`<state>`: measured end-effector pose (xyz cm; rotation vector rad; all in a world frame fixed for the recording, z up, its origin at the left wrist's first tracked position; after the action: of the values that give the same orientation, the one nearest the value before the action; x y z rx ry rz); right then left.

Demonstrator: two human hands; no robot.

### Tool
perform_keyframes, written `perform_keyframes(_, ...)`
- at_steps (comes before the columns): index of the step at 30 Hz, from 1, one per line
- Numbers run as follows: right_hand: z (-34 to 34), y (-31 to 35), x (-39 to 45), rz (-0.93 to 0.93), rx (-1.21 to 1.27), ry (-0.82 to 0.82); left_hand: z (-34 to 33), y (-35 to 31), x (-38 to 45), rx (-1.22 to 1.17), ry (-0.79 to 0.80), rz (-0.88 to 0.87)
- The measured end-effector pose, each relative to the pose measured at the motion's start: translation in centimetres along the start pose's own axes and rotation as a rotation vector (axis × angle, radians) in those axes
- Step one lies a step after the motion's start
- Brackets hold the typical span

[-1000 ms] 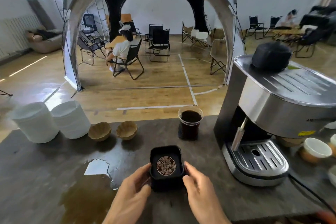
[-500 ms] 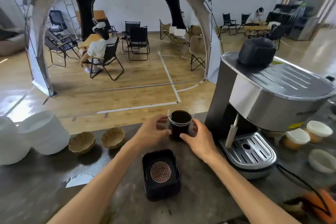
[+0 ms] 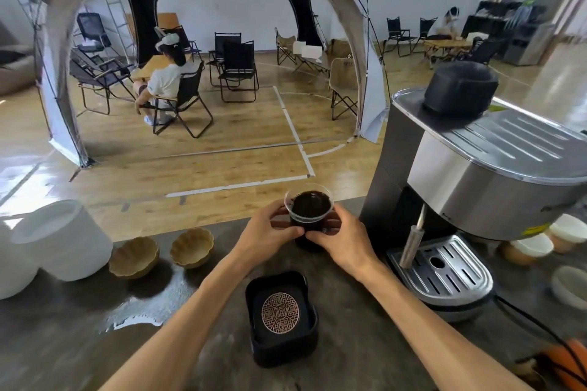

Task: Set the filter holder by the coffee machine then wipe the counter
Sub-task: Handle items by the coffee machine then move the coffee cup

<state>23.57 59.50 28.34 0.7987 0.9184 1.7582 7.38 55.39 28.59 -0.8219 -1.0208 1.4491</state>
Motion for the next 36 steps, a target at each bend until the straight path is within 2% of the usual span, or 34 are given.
perform_keyframes(12,-6.8,3.7,1.6,0.089,-0.005,0.165,6.9,2.2,-2.5,0.177,-0.151,0.065)
perform_keyframes(28,-8.1,3.2,0.9,0.088,-0.038,0.230,7.5,3.8,-4.7,0.263,-0.227,0.230)
perform_keyframes(32,-5.7,1.4,-0.5,0.022,0.037,0.153,7.4,3.3,-7.5,0.215,-0.267,0.293)
perform_keyframes(34,-3.5,-0.3,-1.6,-0.025,0.084,0.050,6.4,3.2,-9.0,0.173,-0.201,0.301)
perform_keyframes(36,-1.4,-2.3,-2.6,-0.091,0.128,-0.050,4.5,2.9,-9.6,0.144,-0.067,0.293)
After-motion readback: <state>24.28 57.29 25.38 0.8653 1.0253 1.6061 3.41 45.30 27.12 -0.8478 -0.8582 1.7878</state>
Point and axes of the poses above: each hand's wrist, its own x-axis towards the middle knuckle, its own z-axis out of the back of the hand, y = z × x, the point moved 10 cm from there along x, towards the middle knuckle, and after that the axes turned 1 degree about z, right-handed, at the moved point
